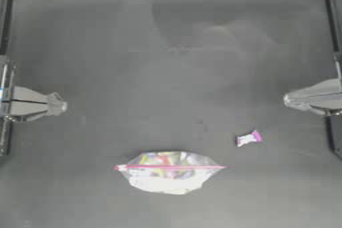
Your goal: Put candy in bag
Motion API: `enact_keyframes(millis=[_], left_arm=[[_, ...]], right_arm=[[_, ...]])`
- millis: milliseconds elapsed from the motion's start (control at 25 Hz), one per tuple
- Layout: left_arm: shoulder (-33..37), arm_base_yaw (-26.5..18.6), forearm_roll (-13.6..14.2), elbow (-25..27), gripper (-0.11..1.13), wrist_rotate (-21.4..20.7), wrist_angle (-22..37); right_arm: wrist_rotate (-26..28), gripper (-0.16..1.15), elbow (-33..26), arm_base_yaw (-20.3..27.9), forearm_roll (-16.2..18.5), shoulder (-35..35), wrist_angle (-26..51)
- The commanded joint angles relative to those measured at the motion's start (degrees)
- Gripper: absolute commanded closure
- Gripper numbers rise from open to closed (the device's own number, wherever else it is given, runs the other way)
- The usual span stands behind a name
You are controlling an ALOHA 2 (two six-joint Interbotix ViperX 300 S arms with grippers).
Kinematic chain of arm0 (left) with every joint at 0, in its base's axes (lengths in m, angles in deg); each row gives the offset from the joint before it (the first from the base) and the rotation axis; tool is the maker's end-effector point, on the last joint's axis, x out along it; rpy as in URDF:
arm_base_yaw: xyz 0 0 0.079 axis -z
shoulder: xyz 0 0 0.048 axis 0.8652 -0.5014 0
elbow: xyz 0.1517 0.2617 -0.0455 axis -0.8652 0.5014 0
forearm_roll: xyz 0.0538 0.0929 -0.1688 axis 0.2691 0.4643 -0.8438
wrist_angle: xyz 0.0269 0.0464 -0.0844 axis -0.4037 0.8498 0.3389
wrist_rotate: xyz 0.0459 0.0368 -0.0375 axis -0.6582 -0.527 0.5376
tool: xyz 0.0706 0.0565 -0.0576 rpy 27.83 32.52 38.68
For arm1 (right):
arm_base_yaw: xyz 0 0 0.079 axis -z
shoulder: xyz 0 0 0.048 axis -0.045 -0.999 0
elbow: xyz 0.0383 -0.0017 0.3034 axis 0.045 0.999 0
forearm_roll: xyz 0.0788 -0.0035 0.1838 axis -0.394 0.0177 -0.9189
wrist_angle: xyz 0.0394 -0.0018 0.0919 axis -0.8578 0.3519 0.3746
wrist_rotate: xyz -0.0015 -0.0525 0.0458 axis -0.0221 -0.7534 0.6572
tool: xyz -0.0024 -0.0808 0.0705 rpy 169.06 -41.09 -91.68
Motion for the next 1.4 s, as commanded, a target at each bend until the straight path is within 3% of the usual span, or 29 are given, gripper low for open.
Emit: enact_keyframes(millis=[40,240,400,520,640,840,920,1000,1200,1400], left_arm=[[0.2,0.9,0.7,-0.6,1.02,-0.9,-0.2],[0.5,0.9,0.7,-1.1,0.95,-1.2,1.1],[0.9,1.0,0.8,-1.3,0.95,-1.6,1.9],[1.8,1.0,0.6,-1.3,0.88,-1.8,2.1],[2.1,1.0,0.6,-1.5,0.64,-1.8,3.7],[2.0,1.0,0.6,-2.2,0.09,-1.8,5.7],[2.1,1.1,0.6,-2.4,-0.03,-1.8,6.2],[2.1,1.1,0.7,-2.5,-0.02,-1.8,6.9],[2.1,1.1,0.7,-2.5,0.00,-2.0,7.6],[2.1,1.4,0.7,-2.5,0.00,-3.5,9.5]], right_arm=[[0.6,1.03,1.1,-0.4,-0.4,0.0,-1.0],[1.1,0.91,1.8,-0.4,-0.9,0.5,-1.8],[1.1,0.91,1.4,-0.4,-0.1,0.6,-1.7],[1.0,0.86,1.1,-0.4,0.3,0.6,-1.7],[0.8,0.67,1.1,-0.4,1.0,0.6,-1.8],[1.1,0.18,0.4,-0.4,3.1,0.6,-1.8],[1.1,0.04,0.1,-0.4,3.0,0.6,-1.6],[1.1,-0.04,-0.2,-0.4,2.8,0.6,-1.2],[1.2,-0.04,-1.7,-0.4,2.5,0.6,2.4],[1.3,-0.04,-6.3,-0.4,1.2,-0.1,11.0]])
